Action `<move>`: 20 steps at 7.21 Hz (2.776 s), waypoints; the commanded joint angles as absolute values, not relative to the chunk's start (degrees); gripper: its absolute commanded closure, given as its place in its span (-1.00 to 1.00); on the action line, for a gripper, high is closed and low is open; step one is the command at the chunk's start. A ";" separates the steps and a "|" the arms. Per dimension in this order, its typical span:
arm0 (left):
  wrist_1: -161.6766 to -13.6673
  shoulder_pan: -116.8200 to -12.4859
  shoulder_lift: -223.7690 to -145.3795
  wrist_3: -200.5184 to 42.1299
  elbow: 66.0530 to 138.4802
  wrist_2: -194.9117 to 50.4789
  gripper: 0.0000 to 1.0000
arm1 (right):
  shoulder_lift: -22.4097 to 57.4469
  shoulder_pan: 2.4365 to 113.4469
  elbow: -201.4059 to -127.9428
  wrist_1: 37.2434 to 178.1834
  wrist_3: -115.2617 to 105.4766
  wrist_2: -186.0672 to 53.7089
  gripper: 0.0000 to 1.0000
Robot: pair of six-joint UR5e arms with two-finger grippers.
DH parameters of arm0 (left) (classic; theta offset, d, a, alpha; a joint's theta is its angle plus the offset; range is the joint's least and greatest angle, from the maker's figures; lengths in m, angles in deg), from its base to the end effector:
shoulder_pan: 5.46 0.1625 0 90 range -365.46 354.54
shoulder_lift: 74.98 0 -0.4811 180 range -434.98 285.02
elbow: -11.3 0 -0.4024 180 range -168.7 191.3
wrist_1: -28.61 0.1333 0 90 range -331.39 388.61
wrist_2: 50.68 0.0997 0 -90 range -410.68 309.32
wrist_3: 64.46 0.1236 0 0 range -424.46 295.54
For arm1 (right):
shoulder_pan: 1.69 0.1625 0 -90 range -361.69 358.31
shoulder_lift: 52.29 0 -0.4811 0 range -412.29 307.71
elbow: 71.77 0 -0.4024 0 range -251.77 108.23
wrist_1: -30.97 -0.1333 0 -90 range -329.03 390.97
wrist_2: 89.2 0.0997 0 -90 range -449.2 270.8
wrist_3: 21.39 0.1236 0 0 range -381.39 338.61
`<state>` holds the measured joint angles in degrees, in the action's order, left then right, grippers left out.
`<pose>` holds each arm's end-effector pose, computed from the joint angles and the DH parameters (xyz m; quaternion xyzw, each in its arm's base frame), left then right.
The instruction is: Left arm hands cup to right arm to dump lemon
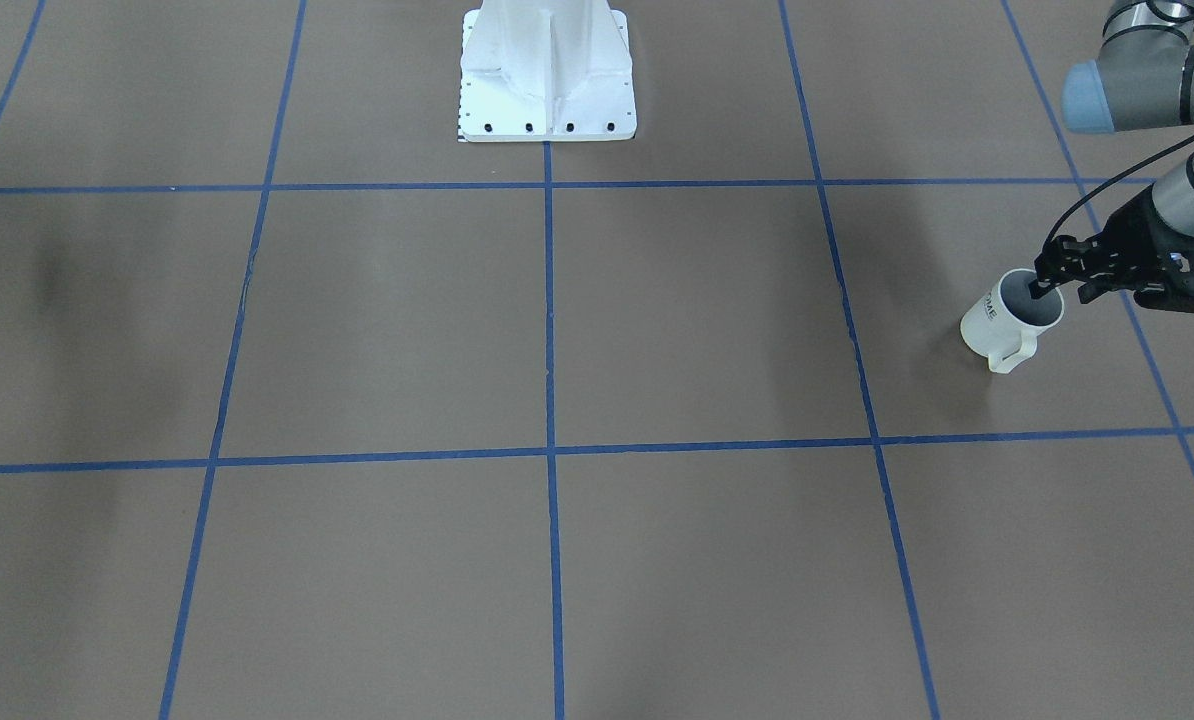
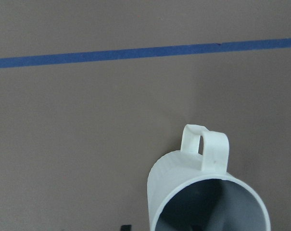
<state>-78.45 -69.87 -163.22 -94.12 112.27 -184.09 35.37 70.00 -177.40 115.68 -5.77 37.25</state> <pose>0.1773 -0.4823 0.6154 0.0201 0.4170 0.0519 0.9072 -0.1107 -0.5251 0.5710 0.0938 -0.3489 -0.0849 0.9286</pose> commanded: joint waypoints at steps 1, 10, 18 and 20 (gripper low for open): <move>-78.00 -75.72 -163.22 -91.21 114.83 -184.36 -1.00 | 36.56 70.29 -177.33 115.78 -5.92 36.75 -0.99; -59.55 -90.18 -164.10 -75.54 112.11 -186.39 -1.00 | 41.32 85.76 -171.43 116.13 -4.97 49.22 -0.99; -59.46 -90.10 -166.12 -76.07 107.10 -186.47 -1.00 | 39.64 81.89 -172.67 120.18 -4.75 43.42 -0.99; -59.55 -90.18 -166.03 -75.63 107.36 -186.65 -1.00 | 39.47 81.89 -172.84 123.58 -12.07 43.51 -0.99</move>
